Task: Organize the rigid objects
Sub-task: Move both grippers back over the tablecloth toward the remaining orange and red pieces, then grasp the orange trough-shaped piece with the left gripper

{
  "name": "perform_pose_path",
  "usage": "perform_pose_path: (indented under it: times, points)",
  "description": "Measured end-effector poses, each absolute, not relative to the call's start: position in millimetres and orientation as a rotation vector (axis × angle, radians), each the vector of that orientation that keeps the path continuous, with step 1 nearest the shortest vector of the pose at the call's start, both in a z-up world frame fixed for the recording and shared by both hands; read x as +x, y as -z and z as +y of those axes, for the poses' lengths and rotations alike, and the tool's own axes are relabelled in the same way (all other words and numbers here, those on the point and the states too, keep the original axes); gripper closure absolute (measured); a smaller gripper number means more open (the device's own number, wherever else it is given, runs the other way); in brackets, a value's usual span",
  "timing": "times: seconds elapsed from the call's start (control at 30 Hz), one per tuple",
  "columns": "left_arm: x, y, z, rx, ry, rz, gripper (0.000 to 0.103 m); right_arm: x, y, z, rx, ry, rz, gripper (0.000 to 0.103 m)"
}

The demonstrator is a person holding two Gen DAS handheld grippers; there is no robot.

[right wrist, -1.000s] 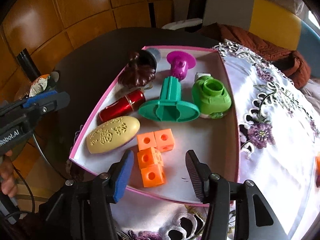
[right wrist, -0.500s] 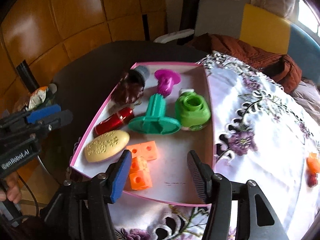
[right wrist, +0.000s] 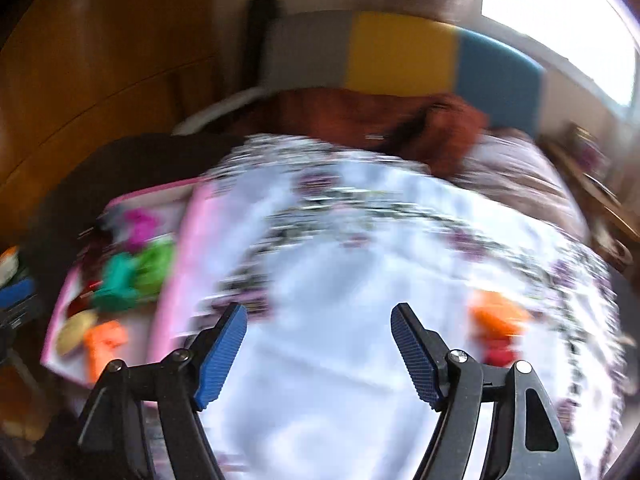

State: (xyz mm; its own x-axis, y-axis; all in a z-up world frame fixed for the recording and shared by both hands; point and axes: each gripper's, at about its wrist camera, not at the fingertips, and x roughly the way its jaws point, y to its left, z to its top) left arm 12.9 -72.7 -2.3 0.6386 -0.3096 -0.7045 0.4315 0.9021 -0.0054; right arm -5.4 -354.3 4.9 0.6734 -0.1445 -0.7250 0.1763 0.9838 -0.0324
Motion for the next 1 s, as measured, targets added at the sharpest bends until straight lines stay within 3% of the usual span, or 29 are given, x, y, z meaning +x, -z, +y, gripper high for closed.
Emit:
perform_pose_path:
  times: [0.37, 0.83, 1.0]
  points:
    - [14.3, -6.0, -155.1, 0.222, 0.61, 0.793, 0.066, -71.3, 16.9, -551.5, 0.523, 0.738, 0.735, 0.027]
    - [12.9, 8.8, -306.4, 0.309, 0.895, 0.914, 0.065, -98.7, 15.7, -575.5, 0.705, 0.795, 0.637, 0.024]
    - [24.3, 18.2, -355.1, 0.297, 0.94, 0.979, 0.062, -109.2, 13.8, -582.1, 0.755, 0.815, 0.592, 0.019]
